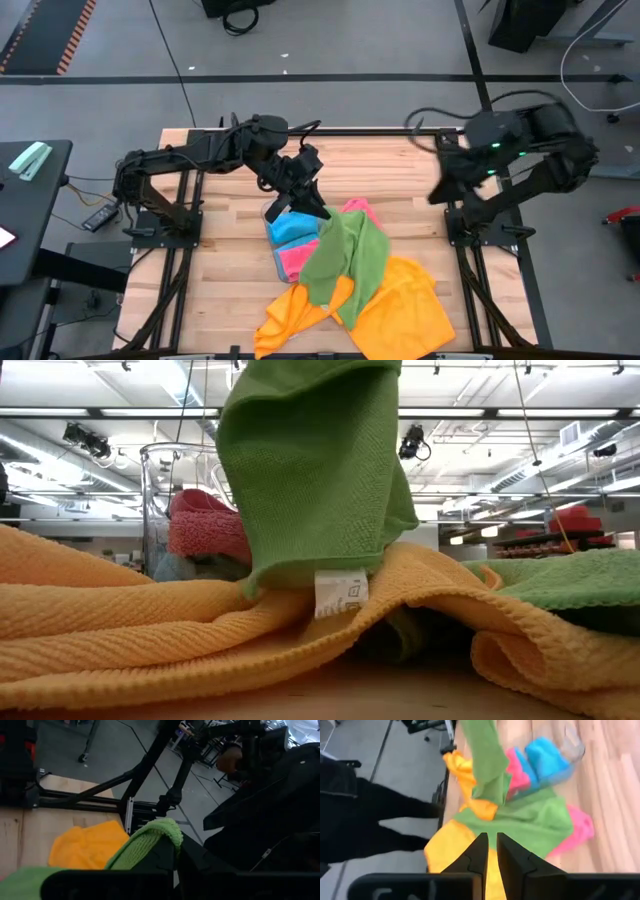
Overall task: Fold microfiber towels
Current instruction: Fold the top green towel
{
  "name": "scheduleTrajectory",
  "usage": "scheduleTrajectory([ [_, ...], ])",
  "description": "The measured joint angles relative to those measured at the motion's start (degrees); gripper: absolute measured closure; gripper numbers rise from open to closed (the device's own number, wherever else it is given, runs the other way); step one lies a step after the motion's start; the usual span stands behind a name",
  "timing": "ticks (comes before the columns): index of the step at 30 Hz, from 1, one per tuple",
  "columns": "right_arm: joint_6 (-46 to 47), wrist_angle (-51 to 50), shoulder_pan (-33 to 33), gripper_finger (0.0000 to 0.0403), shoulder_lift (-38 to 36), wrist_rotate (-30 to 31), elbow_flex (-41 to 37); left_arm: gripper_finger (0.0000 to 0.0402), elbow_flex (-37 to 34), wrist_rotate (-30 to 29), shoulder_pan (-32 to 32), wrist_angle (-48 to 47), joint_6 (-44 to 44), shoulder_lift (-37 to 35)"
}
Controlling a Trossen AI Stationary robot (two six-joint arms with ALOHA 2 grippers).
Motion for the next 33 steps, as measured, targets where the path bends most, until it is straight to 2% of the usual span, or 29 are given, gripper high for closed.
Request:
scheduleTrajectory([
  [5, -3.39, 13.07, -0.06, 0.0323, -0.06, 0.33, -8.44, 0.0373, 0.00, 0.03, -0.04, 4.12, -1.87, 0.00],
  [9, -5.90, 24.60, -0.14, 0.0281, 0.00, 1.80, -14.16, 0.0382, 0.00, -0.07, -0.04, 6.60, -1.98, 0.00],
  [13, -6.57, 34.46, -1.37, 0.0247, 0.39, 1.85, -16.08, 0.0391, 0.09, -2.01, -0.11, 4.98, -0.11, 0.49],
  [15, -7.85, 36.26, -2.03, 0.0238, 1.34, 1.68, -16.11, 0.0387, 0.06, -2.77, -0.22, 4.13, 0.62, 1.24],
  [20, -11.16, 32.51, -2.86, 0.0238, 5.64, 1.50, -16.24, 0.0374, 0.02, -3.16, -0.48, 0.35, 1.67, 4.50],
  [23, -14.11, 26.82, -2.84, 0.0244, 8.07, -0.80, -16.50, 0.0382, 0.02, -2.95, -0.56, -3.86, 3.37, 5.34],
  [26, -15.35, 25.58, -3.04, 0.0249, 8.37, -2.61, -20.08, 0.0392, 0.00, -0.28, -0.75, -7.32, 5.41, 5.38],
  [29, -15.04, 31.41, -3.23, 0.0252, 7.25, -4.92, -25.55, 0.0391, 0.00, 1.41, -1.97, -10.65, 8.43, 5.22],
  [33, -13.19, 44.57, -3.19, 0.0256, 6.94, -8.34, -30.61, 0.0373, 0.02, 1.21, -3.65, -17.46, 15.28, 5.46],
])
